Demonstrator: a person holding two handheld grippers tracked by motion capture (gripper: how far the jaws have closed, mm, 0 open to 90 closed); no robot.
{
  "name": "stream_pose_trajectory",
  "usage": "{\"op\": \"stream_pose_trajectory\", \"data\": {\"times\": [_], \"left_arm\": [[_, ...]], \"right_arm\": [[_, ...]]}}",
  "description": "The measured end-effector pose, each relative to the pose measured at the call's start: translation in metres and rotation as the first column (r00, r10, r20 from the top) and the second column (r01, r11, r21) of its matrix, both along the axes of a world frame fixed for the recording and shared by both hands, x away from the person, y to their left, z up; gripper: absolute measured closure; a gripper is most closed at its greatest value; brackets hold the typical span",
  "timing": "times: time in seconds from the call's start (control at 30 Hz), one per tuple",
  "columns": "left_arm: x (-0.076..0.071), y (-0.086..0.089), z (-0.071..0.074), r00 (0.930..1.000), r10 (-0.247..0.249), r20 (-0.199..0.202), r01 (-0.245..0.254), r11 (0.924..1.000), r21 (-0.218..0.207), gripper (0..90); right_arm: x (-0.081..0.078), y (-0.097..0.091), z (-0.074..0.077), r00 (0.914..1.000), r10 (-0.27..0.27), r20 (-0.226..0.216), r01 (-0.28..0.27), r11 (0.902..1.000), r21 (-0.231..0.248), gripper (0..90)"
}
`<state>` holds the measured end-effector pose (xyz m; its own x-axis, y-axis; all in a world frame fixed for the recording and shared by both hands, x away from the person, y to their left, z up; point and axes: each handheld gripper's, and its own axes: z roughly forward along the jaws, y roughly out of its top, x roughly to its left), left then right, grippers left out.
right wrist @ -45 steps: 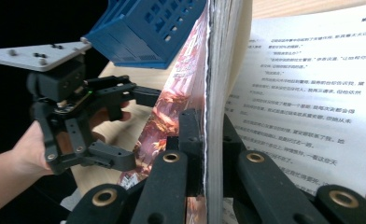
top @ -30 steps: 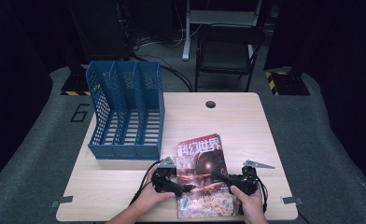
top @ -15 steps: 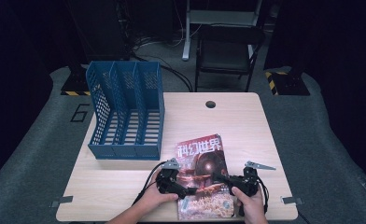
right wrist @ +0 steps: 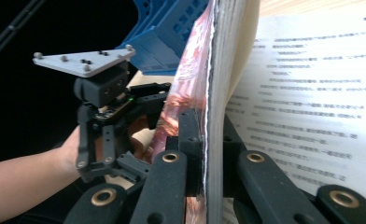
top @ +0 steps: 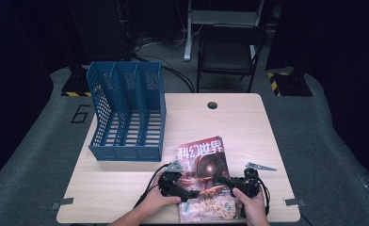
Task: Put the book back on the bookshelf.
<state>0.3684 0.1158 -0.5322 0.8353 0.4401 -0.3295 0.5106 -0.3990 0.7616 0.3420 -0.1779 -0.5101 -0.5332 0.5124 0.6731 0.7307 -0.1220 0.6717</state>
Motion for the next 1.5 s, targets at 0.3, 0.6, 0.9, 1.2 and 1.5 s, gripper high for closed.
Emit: {"op": "stream_pose_trajectory", "data": {"times": [0.3,0.6,0.9,1.2,1.5], "left_arm": [[-0.003,-0.002,0.0,0.9994,0.035,-0.002,-0.035,0.9994,-0.003,0.8],[-0.001,-0.002,0.001,0.9968,0.06,-0.052,-0.061,0.998,-0.019,1.0],[0.001,-0.003,0.005,0.9918,0.105,-0.073,-0.105,0.9945,0.007,7.1],[0.01,0.006,0.009,0.9805,0.155,-0.121,-0.152,0.9878,0.032,33.4],[0.014,0.01,0.008,0.9827,0.157,-0.098,-0.152,0.9868,0.056,55.0]], "right_arm": [[0.004,0.003,-0.005,0.9995,-0.018,-0.025,0.015,0.9923,-0.123,75.9],[0.007,0.001,-0.005,0.9943,-0.09,-0.057,0.068,0.9502,-0.304,53.5],[0.012,-0.011,-0.009,0.9807,-0.129,-0.147,0.078,0.9471,-0.312,51.2],[0.017,-0.016,-0.01,0.9837,-0.088,-0.156,0.037,0.9517,-0.305,52.1],[0.021,-0.02,-0.012,0.9827,-0.089,-0.162,0.033,0.9464,-0.321,67.1]]}}
